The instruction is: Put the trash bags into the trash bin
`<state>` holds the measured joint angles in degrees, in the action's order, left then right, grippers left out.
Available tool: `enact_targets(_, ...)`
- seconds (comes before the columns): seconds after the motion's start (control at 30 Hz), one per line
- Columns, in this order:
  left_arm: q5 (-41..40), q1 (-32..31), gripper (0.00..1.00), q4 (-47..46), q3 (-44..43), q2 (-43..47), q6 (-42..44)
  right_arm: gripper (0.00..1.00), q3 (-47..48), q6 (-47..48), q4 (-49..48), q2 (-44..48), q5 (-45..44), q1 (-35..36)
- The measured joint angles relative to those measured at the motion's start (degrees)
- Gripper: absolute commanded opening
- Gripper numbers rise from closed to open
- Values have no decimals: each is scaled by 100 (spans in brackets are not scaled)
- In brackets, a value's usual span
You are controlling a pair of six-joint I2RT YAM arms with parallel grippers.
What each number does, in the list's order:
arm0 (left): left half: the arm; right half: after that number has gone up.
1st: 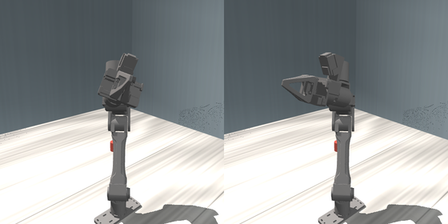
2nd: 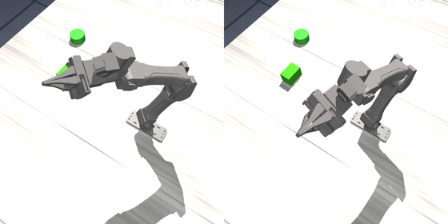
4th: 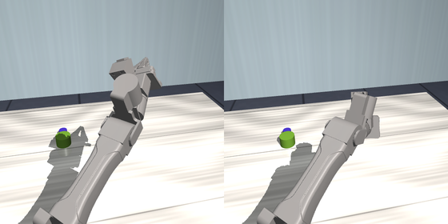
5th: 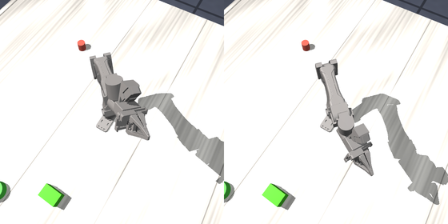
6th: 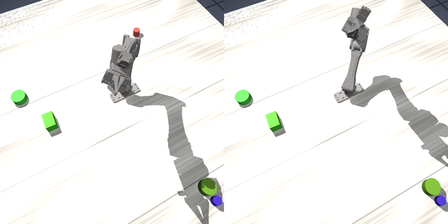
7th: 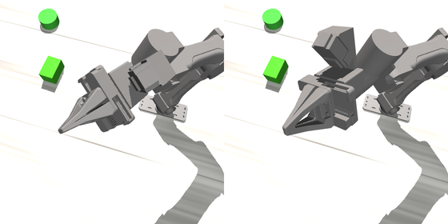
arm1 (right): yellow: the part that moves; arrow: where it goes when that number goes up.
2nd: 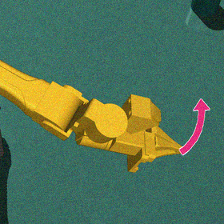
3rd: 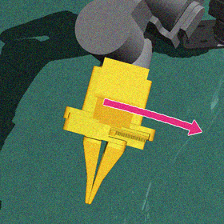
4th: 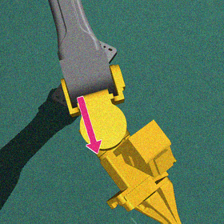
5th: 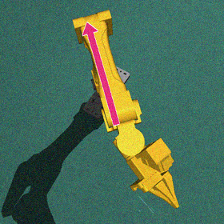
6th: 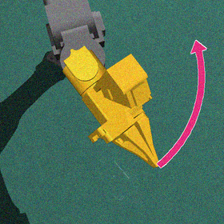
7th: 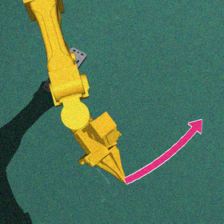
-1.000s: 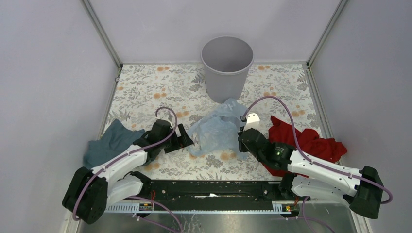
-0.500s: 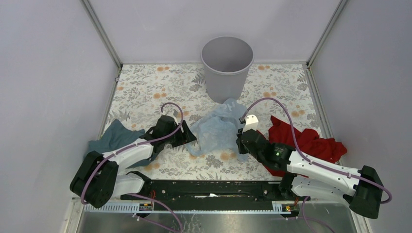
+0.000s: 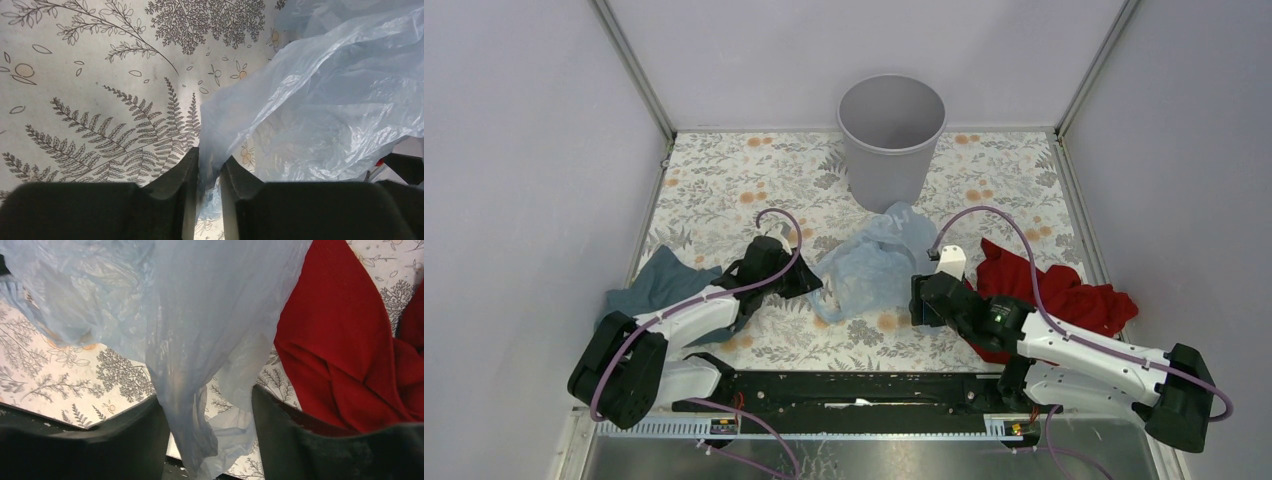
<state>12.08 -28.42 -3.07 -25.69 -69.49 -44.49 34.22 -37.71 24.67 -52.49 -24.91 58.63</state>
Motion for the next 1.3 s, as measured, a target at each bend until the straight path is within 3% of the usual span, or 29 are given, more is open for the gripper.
enact_targets(0.07,9,0,0,13,-2,7,44,28,-22,-136,85,4,0,0)
enact_targets(0.13,0,0,0,105,-11,35,98,14,-61,-264,120,28,7,0)
enact_targets(0.27,-164,0,0,737,-109,466,35,5,-20,-295,330,138,127,-2)
enact_targets(0.43,-597,-2,0,1878,-341,2004,-348,0,608,-140,527,-2,691,0)
enact_targets(0.53,-964,-4,0,2579,-680,2656,-557,0,1034,-50,114,-420,1108,-2)
enact_targets(0.63,-1497,44,0,3309,-1106,2728,-686,0,1729,157,-48,-1344,1486,-184)
enact_targets(0.77,-1764,835,0,4094,-1882,1919,-415,0,3580,457,-205,-3407,2398,-914)
enact_targets(0.87,-1189,2474,0,4271,-2726,754,-2,0,5412,743,-76,-5064,2830,-1211)
enact_targets(0.97,-651,3547,0,4474,-3668,-131,177,0,8002,1086,826,-6708,2931,-1294)
enact_targets(1.1,-297,3729,0,4140,-5289,-352,472,0,11256,1504,1882,-8063,2909,-1281)
enact_targets(1.17,-267,3370,0,3414,-5445,407,741,0,11031,1847,1528,-7545,2887,-1202)
enact_targets(1.3,-173,2583,0,2173,-4614,2649,1043,0,7313,2487,-455,-4651,3023,-680)
